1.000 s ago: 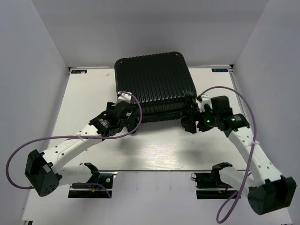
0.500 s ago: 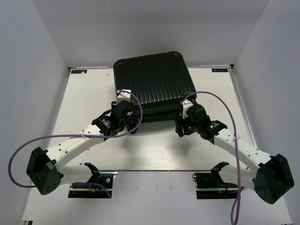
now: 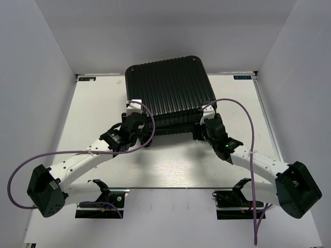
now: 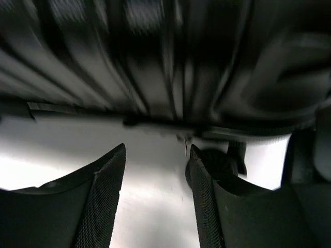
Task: Pack the luggage
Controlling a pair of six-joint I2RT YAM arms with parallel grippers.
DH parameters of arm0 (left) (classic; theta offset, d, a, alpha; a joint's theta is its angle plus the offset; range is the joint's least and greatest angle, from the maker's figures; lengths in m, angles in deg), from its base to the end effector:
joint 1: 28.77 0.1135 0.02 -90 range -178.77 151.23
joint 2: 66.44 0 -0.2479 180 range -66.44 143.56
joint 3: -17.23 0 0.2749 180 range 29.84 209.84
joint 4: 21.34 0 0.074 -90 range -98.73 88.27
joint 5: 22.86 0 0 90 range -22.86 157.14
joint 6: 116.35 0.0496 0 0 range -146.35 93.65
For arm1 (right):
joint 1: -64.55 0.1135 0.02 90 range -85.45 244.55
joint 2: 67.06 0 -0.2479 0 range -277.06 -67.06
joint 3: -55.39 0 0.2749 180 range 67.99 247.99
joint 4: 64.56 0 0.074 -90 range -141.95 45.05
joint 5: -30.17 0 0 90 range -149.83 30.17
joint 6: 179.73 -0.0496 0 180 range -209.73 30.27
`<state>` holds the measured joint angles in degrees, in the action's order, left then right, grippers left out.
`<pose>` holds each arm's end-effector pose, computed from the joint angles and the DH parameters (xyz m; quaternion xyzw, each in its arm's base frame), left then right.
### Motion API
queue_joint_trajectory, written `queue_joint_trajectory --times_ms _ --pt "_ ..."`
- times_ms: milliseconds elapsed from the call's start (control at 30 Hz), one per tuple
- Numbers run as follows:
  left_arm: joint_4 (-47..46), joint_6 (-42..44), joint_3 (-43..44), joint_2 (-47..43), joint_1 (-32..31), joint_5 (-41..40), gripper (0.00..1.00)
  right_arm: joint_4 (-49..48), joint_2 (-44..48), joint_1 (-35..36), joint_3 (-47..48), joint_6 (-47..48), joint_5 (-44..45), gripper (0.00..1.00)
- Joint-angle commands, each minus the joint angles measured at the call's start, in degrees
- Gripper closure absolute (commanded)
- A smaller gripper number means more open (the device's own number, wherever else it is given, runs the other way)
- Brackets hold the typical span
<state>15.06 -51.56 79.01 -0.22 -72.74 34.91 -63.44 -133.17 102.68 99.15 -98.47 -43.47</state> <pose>0.2212 -0.1766 0.2432 0.0285 0.8808 -0.0191 0.4723 0.2331 0.1652 0.1872 -0.1345 0.8204 0.1068 0.5455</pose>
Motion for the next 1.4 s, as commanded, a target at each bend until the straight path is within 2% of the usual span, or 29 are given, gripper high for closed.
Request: queue_joint_trajectory --times_ms 0,100,300,400,667,700,833,967,1100,1200,1367 --pt "2.4 1.6 -0.6 1.2 -0.3 6.2 0.81 -11.1 -1.3 0.6 -0.5 0.3 3.9 0.44" --pt "2.1 1.7 0.0 1.8 -0.3 7.1 0.81 -12.7 -3.2 1.2 0.6 0.1 3.9 0.46" --pt "2.0 2.0 0.4 1.7 -0.4 6.8 0.82 -9.8 -5.5 1.9 2.5 -0.1 13.0 0.47" --pt "2.3 2.3 0.7 1.5 -0.5 6.9 0.85 -12.2 -5.9 1.9 0.7 0.0 15.9 0.54" --pt "3.6 2.3 2.1 3.0 -0.4 6.7 0.86 -14.7 -9.4 1.6 2.0 2.3 17.1 0.58" --pt "3.8 2.3 2.2 3.3 -0.5 6.4 0.86 -15.5 -9.7 1.8 2.2 2.8 17.1 0.63" --pt "4.4 2.2 2.6 3.7 -0.4 6.0 0.90 -16.7 -10.0 1.6 2.5 3.5 17.0 0.70" --pt "4.8 1.8 3.1 4.2 -0.4 5.3 0.91 -18.9 -9.7 1.5 1.6 3.9 16.0 0.82" --pt "5.3 1.7 3.3 4.0 -0.4 4.9 0.94 -21.5 -8.8 1.7 0.0 4.2 12.1 0.98" --pt "5.9 1.5 3.6 4.3 -0.1 4.2 1.00 -21.7 -8.2 1.5 -0.8 4.1 13.3 1.00" --pt "8.0 0.0 4.3 4.9 1.9 3.5 1.00 -27.6 -6.2 1.1 -7.8 1.4 16.9 1.00"
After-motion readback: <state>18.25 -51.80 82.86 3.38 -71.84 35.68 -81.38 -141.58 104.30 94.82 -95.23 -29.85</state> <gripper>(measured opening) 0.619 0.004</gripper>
